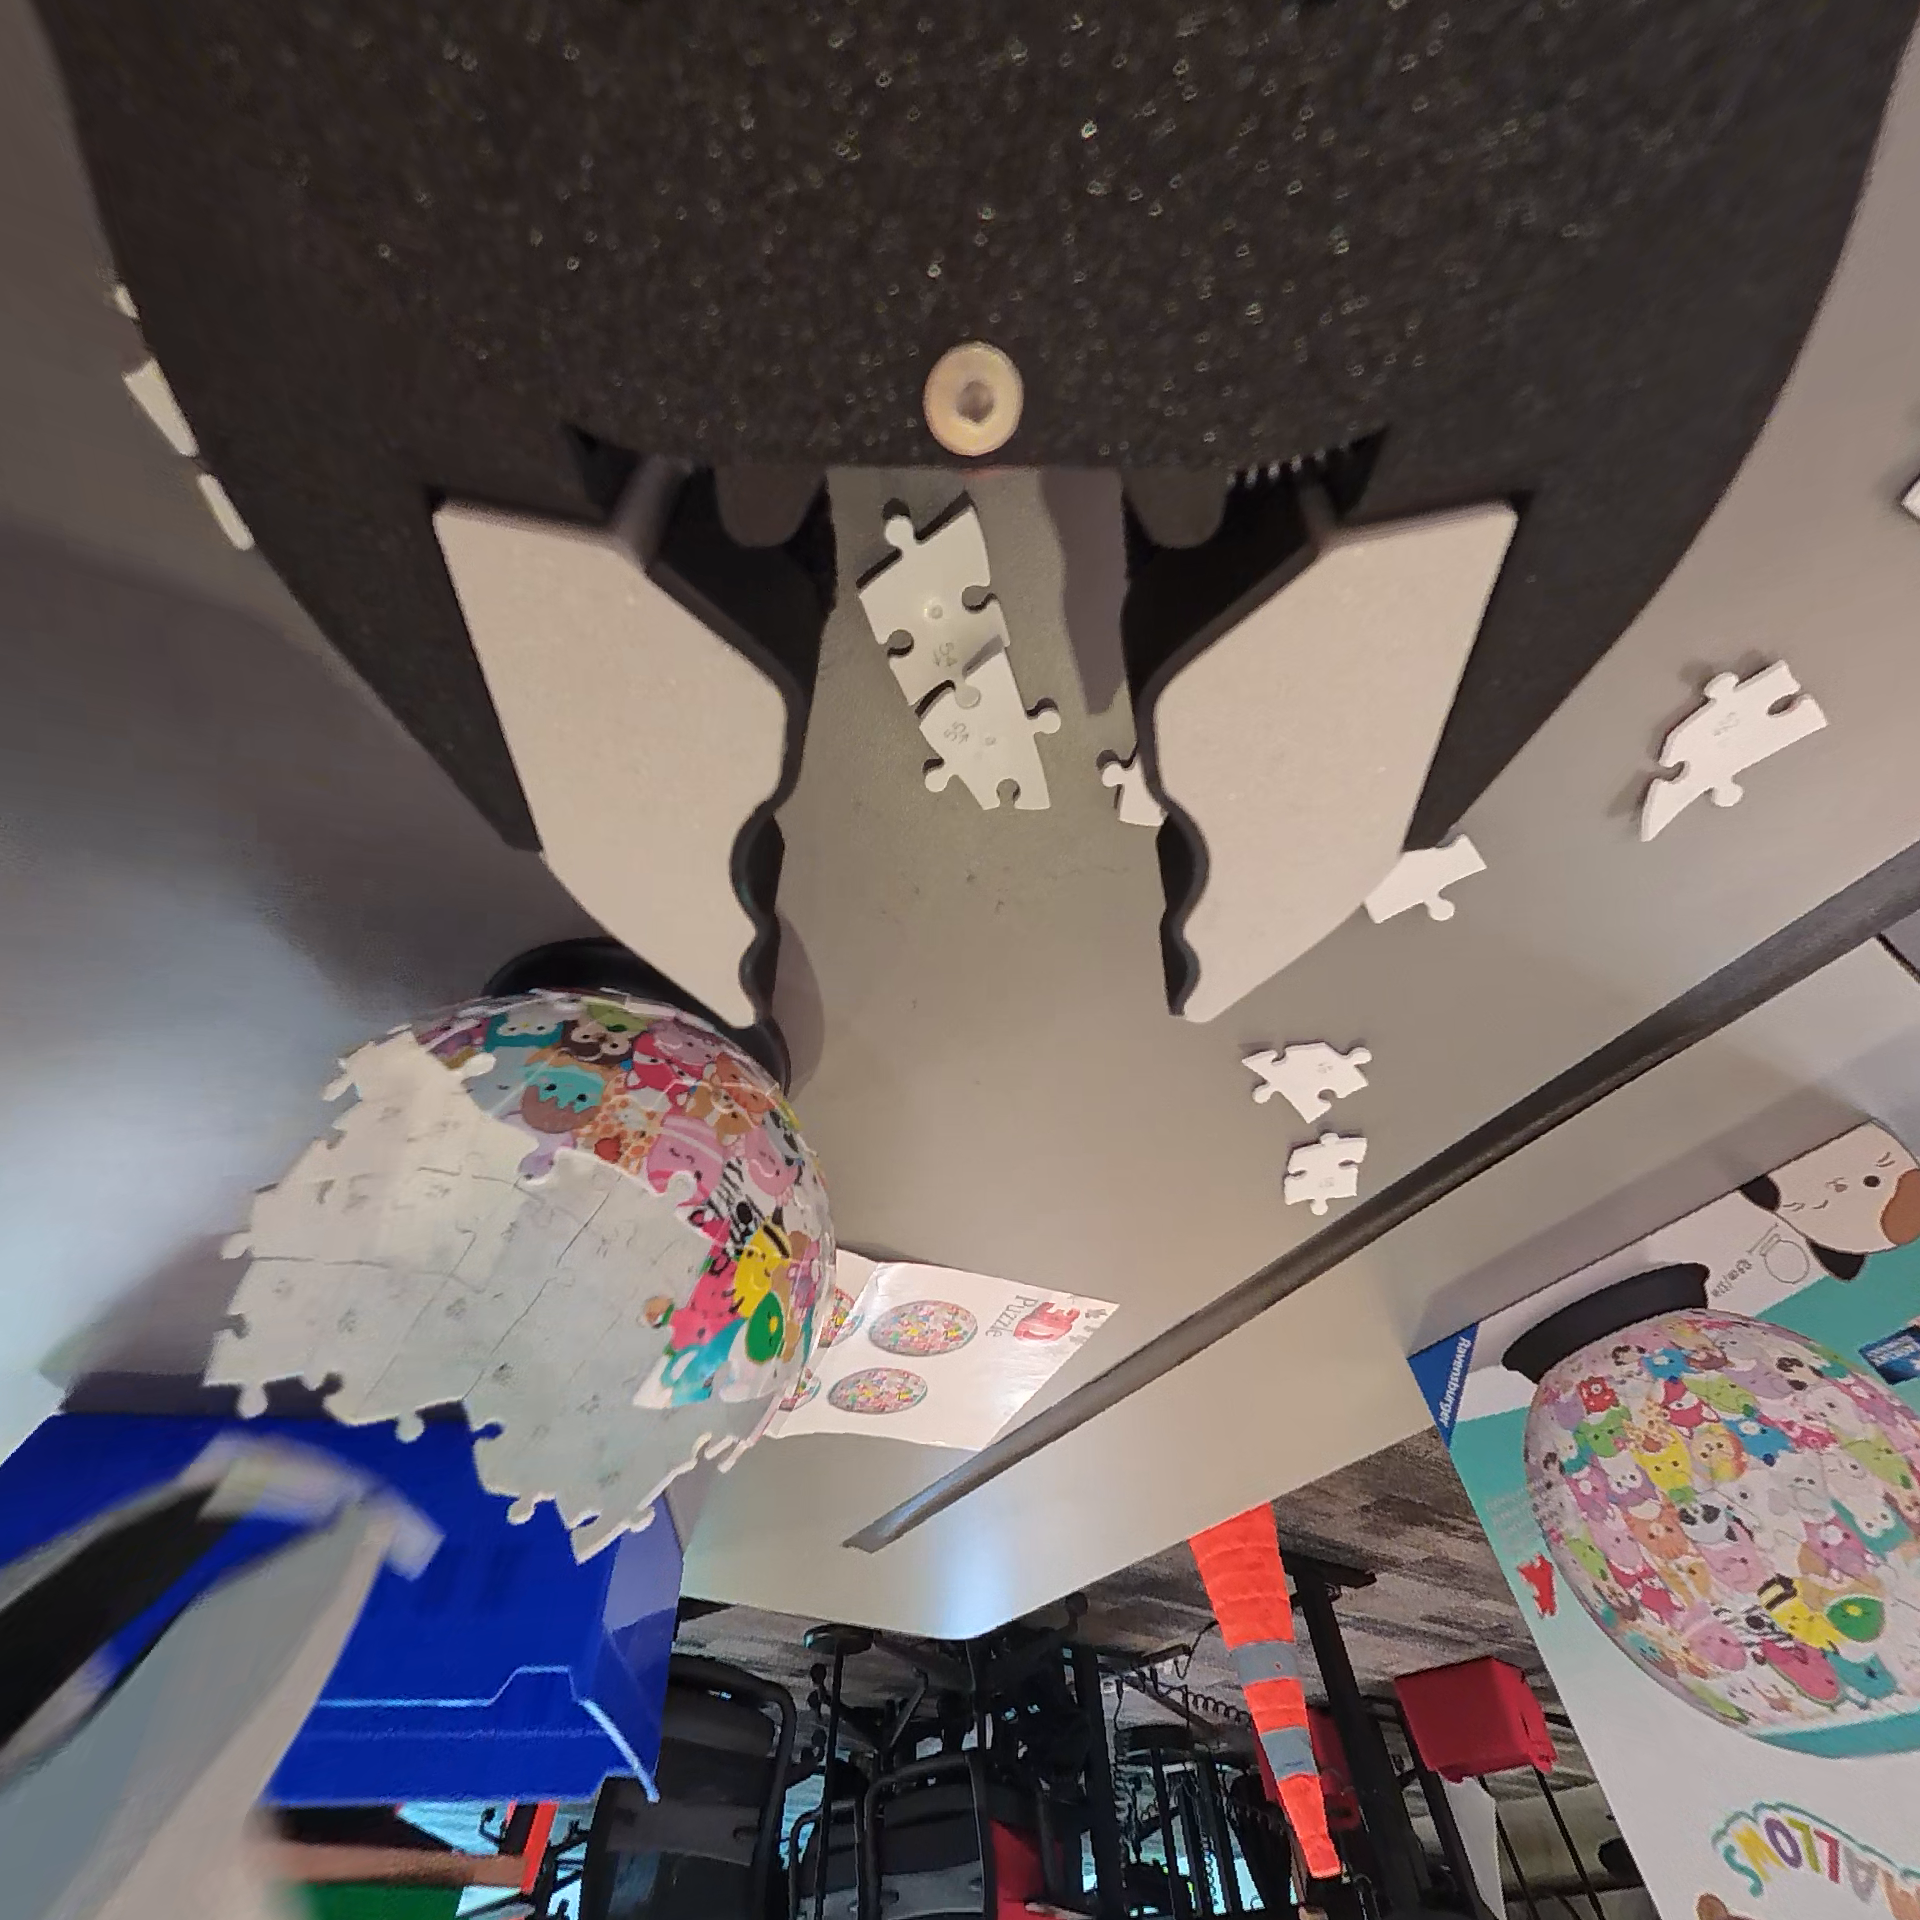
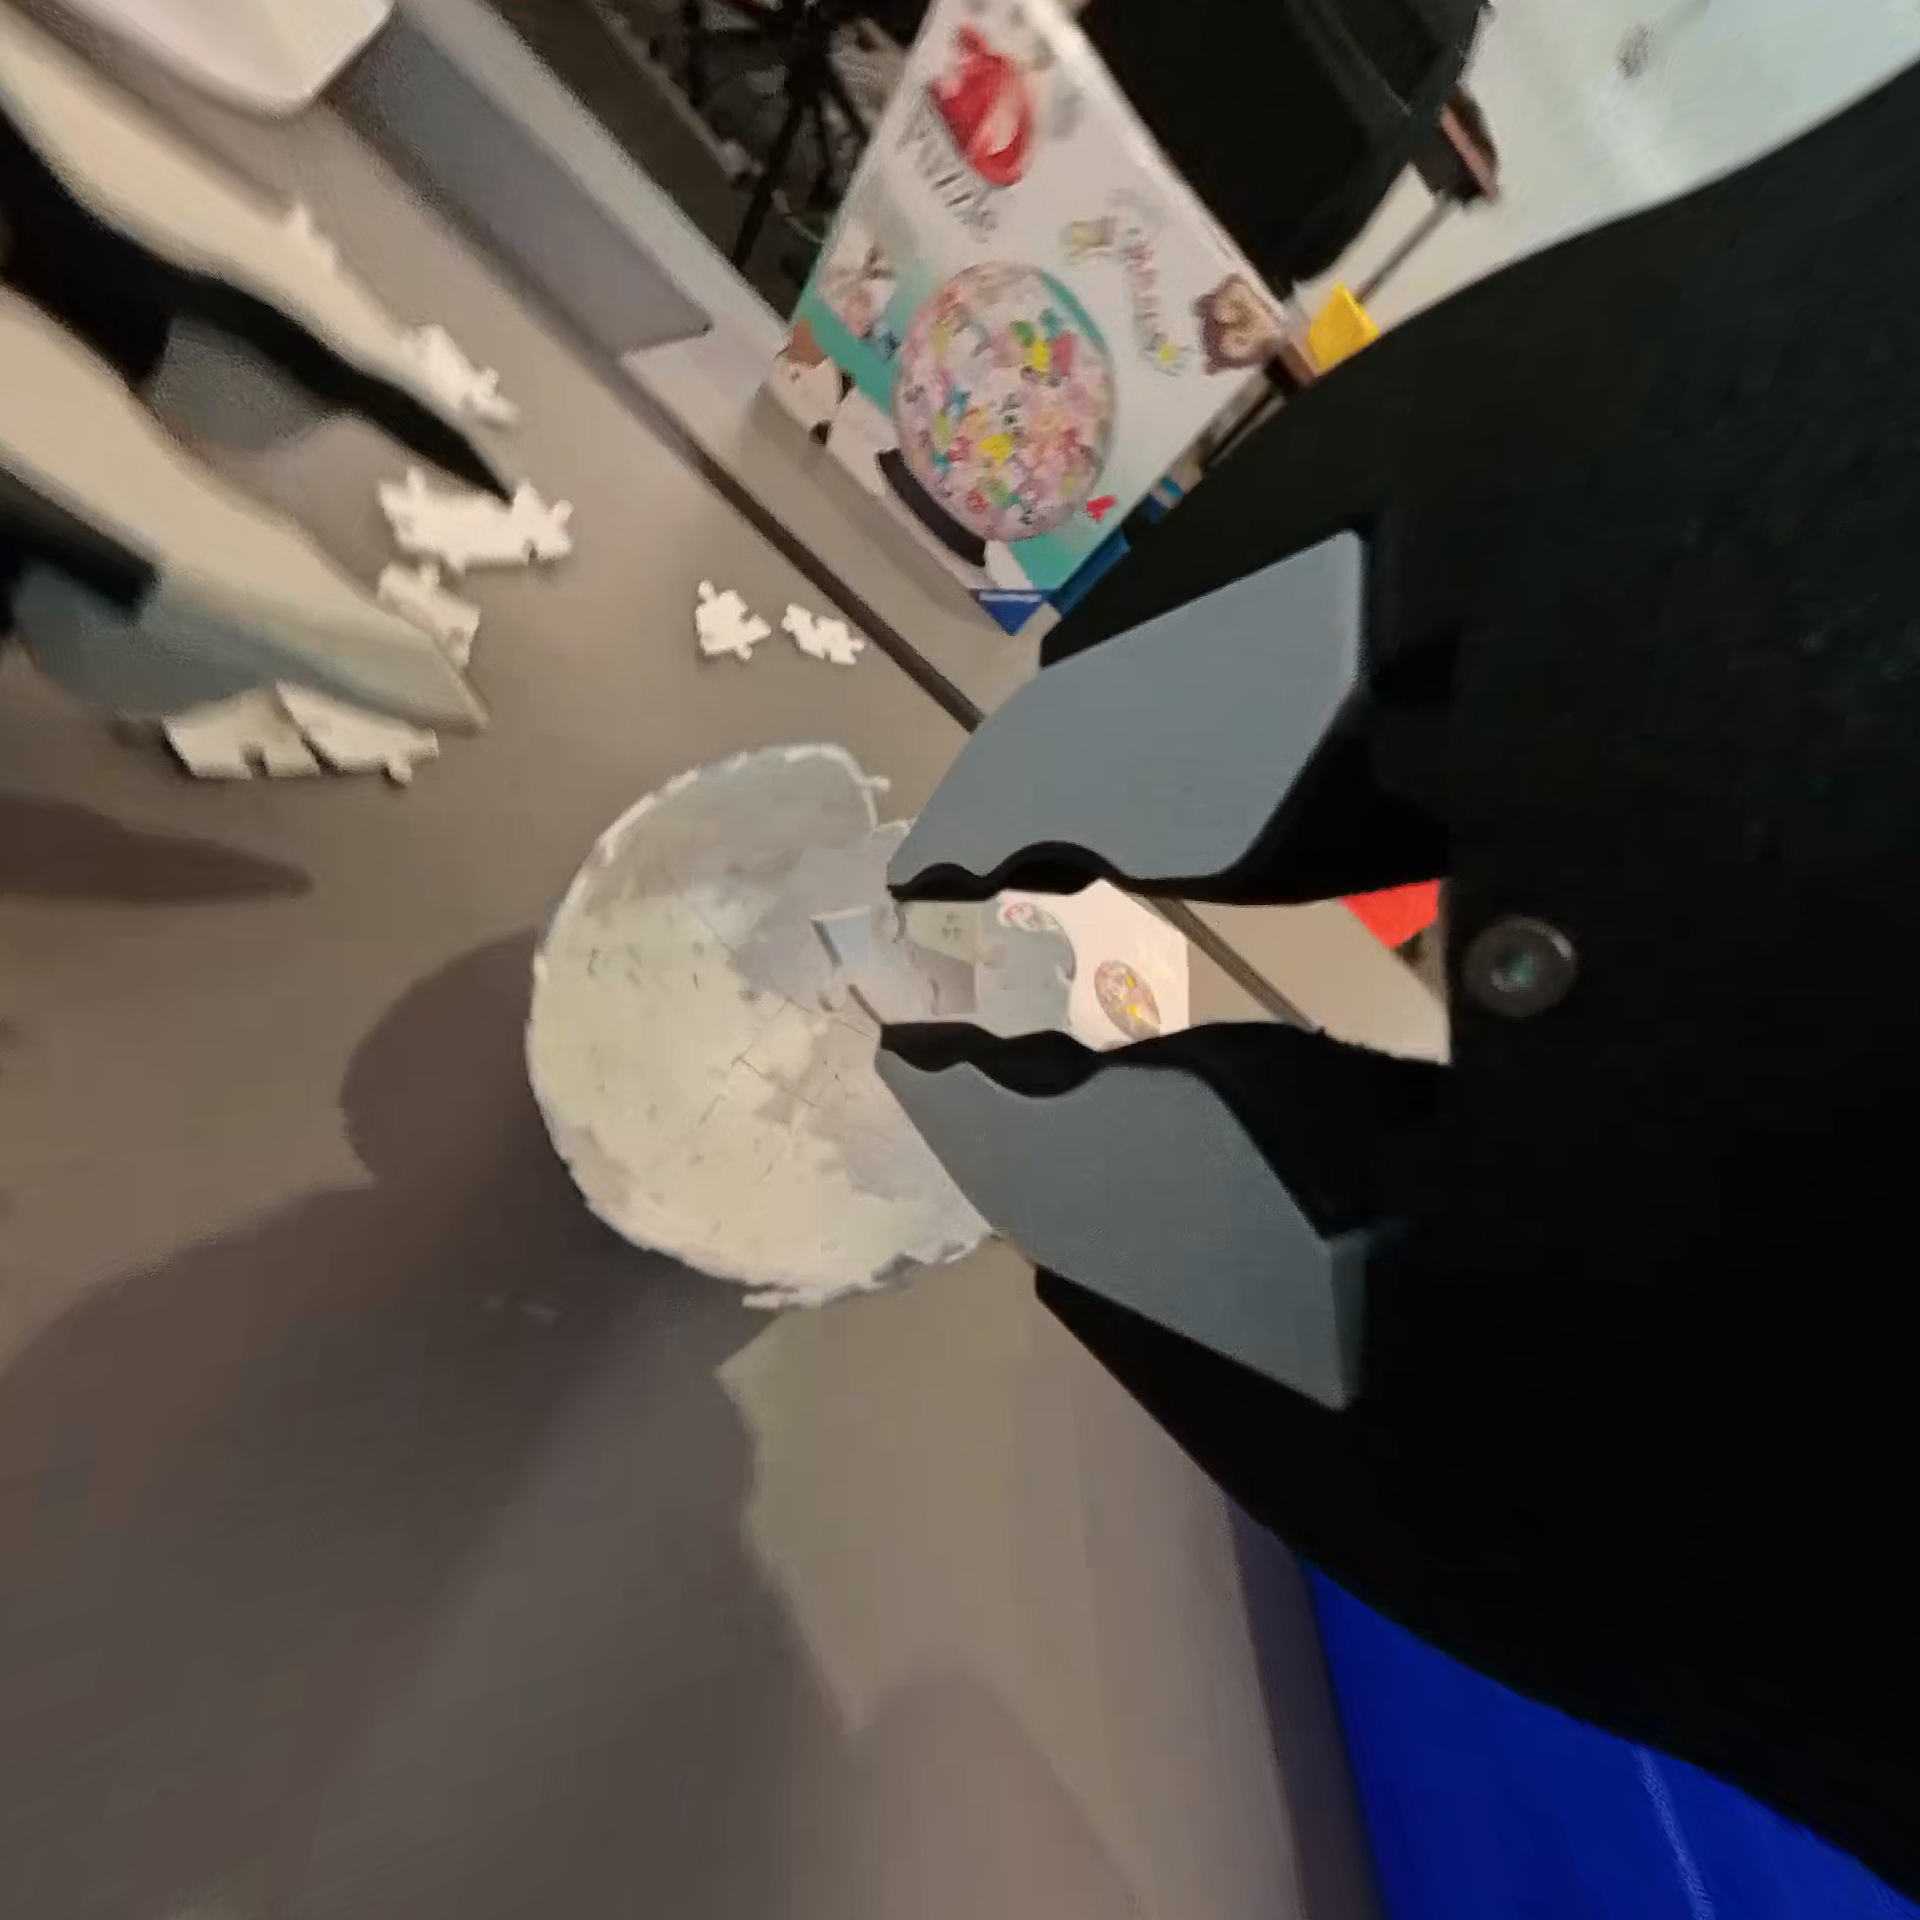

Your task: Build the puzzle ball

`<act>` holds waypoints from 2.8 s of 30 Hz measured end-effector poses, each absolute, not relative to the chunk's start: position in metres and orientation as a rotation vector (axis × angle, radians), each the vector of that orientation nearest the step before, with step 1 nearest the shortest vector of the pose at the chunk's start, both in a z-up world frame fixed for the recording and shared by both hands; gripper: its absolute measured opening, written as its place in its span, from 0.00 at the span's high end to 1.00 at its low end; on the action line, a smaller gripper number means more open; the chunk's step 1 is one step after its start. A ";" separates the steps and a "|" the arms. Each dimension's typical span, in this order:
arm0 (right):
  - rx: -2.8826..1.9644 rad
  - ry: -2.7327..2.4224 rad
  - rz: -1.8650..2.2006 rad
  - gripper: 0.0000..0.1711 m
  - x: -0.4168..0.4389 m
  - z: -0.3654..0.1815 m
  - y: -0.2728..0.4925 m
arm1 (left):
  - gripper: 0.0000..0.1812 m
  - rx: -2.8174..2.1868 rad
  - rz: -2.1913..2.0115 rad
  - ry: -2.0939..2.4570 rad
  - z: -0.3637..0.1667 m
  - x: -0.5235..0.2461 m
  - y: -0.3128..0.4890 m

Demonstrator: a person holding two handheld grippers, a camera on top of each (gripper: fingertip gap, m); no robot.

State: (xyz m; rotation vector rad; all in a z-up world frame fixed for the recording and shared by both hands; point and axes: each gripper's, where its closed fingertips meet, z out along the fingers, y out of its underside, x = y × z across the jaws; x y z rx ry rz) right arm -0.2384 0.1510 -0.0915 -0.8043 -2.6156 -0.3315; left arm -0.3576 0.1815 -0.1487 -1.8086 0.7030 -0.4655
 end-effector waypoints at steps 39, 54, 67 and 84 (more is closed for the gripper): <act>-1.670 -0.696 1.691 1.00 -0.194 -0.078 0.021 | 0.99 -1.814 -0.420 0.813 -0.098 -0.209 0.017; -1.595 -0.911 1.309 0.97 -0.185 -0.073 0.016 | 0.99 -1.961 -1.245 0.551 -0.085 -0.226 0.006; -1.526 -1.184 1.252 0.98 -0.201 -0.086 -0.011 | 0.99 -2.045 -1.285 0.794 -0.108 -0.194 -0.032; -1.684 -0.793 1.693 0.99 -0.198 -0.085 0.005 | 0.99 -1.845 -1.199 0.604 -0.085 -0.209 -0.002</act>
